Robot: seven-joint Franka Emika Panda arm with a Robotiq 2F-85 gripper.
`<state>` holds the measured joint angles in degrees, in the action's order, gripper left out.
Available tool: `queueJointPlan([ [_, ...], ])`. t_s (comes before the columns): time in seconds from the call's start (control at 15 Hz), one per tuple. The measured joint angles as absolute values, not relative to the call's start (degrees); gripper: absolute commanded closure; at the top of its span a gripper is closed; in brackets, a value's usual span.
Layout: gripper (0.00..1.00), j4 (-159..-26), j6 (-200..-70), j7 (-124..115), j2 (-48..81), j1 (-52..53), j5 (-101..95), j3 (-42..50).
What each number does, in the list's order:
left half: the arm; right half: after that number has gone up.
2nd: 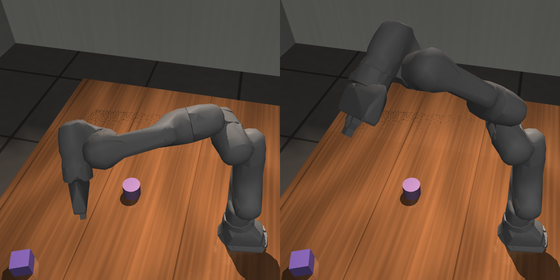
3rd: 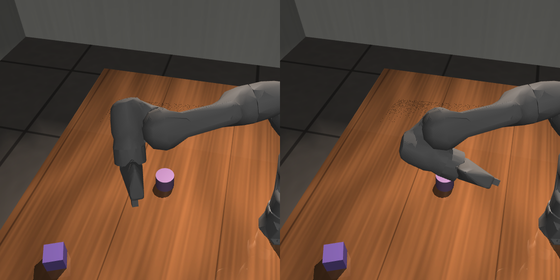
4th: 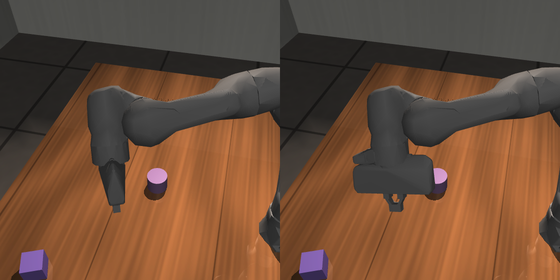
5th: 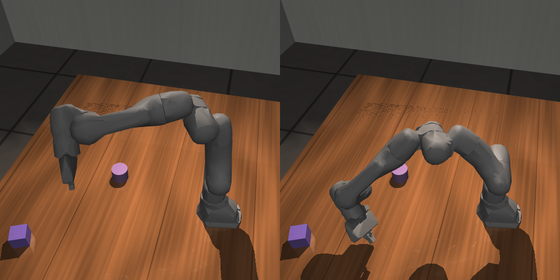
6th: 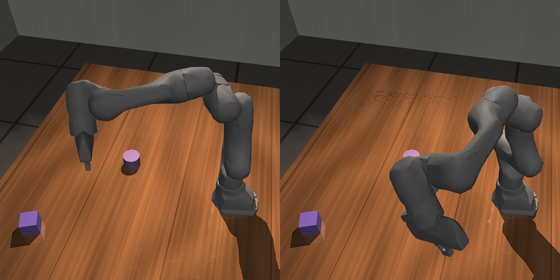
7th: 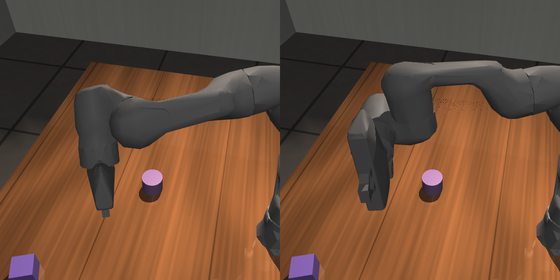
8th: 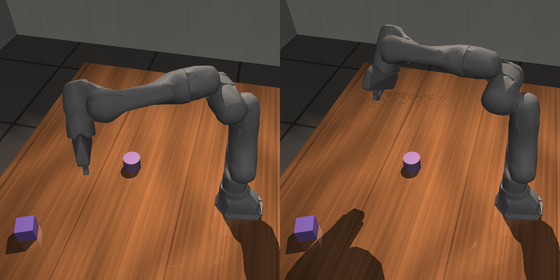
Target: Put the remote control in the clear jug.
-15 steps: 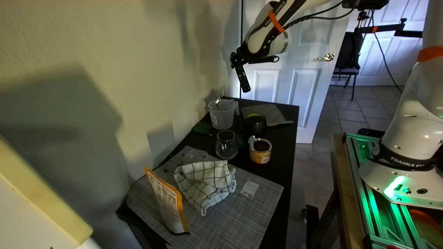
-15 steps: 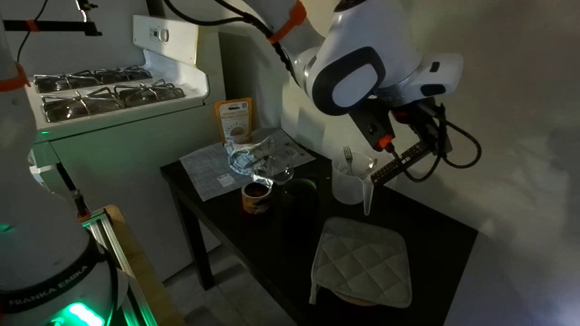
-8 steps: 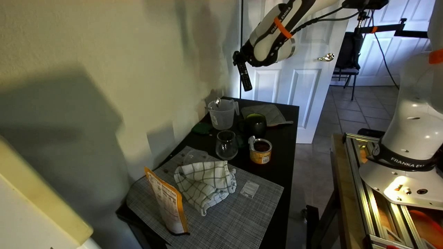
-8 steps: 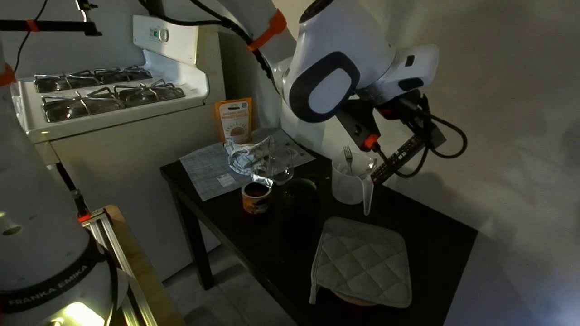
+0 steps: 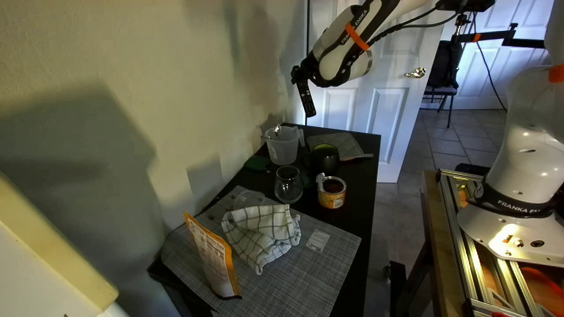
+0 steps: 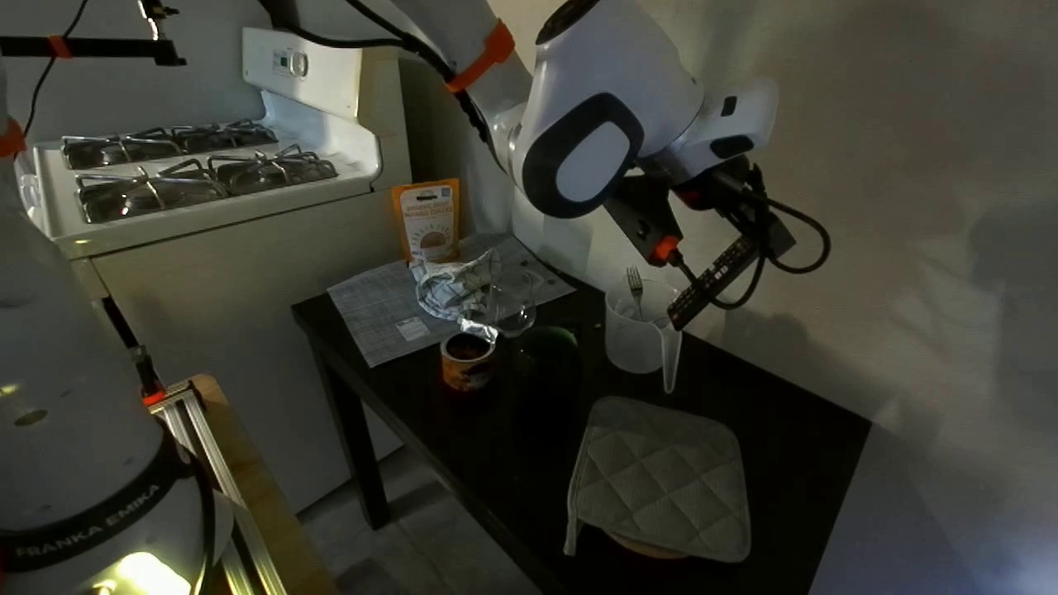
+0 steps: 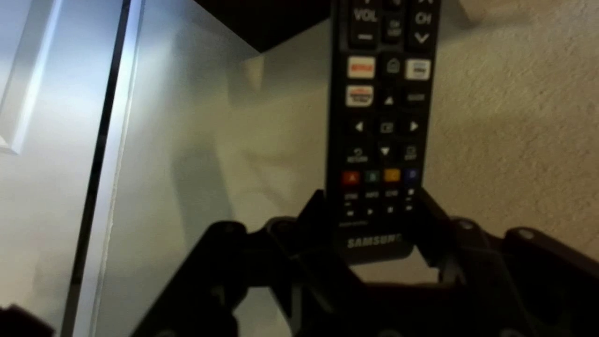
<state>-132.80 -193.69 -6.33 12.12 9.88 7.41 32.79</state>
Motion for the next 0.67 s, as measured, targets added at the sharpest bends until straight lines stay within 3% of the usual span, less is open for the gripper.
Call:
queueJointPlan([
  [0.67,0.78,-124.4,-198.1,-6.8,23.1,14.5,9.8,29.1],
])
